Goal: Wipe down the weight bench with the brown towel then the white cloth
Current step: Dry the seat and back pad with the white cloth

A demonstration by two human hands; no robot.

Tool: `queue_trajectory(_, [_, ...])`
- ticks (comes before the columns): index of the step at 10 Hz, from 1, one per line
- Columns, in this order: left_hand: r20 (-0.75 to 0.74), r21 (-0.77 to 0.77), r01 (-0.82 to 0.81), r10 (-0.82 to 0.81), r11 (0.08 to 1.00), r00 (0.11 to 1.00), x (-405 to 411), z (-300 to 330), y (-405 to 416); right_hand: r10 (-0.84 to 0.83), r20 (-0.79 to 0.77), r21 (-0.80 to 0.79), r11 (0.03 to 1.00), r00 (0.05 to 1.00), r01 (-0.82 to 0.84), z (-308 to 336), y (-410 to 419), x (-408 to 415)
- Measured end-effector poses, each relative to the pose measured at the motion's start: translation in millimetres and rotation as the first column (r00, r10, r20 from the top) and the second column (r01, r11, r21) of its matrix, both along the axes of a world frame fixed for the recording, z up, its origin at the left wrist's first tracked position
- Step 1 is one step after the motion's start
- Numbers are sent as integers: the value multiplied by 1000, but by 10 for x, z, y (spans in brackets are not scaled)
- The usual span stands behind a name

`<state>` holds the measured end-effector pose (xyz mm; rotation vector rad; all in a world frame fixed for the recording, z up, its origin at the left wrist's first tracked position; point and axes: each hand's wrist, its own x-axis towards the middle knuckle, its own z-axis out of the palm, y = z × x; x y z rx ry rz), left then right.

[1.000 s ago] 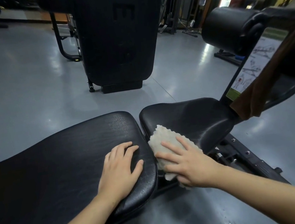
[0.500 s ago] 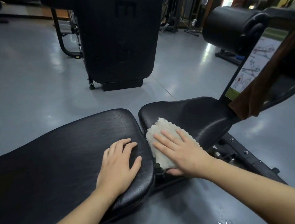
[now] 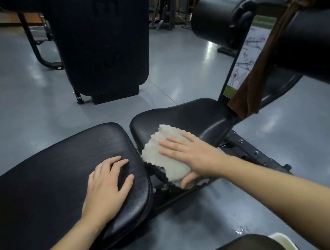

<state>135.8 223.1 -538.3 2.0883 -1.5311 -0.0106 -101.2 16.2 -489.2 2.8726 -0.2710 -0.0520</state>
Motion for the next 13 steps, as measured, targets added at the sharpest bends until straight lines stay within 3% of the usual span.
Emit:
queue_trajectory(2, [-2, 2, 6, -6, 1000, 1000, 11, -15, -11, -17, -120, 83, 996, 993, 27, 257, -523, -241])
queue_trajectory(4, [-12, 2, 11, -11, 1000, 1000, 7, -3, -12, -42, -131, -23, 999, 991, 39, 312, -731, -435])
queue_trajectory(6, [-18, 3, 11, -11, 1000, 1000, -3, 16, -5, -237, -270, -26, 971, 933, 239, 632, -1092, -694])
queue_trajectory(7, [-20, 5, 11, -11, 1000, 1000, -12, 26, -3, -270, -278, -17, 961, 922, 276, 699, -1130, -700])
queue_trajectory(9, [-5, 22, 5, -5, 1000, 1000, -31, 38, 1, -357, -224, -236, 923, 907, 305, 456, -966, -640])
queue_trajectory(10, [-5, 23, 1, -1, 1000, 1000, -34, 50, 2, -369, -197, -235, 917, 908, 322, 376, -844, -585])
queue_trajectory(11, [2, 26, 4, -4, 1000, 1000, -23, 48, -2, -331, -187, -267, 923, 925, 276, 295, -657, -493])
queue_trajectory(13, [-8, 28, 6, -6, 1000, 1000, -22, 47, 17, -164, -156, -167, 976, 974, 138, 222, -433, -341])
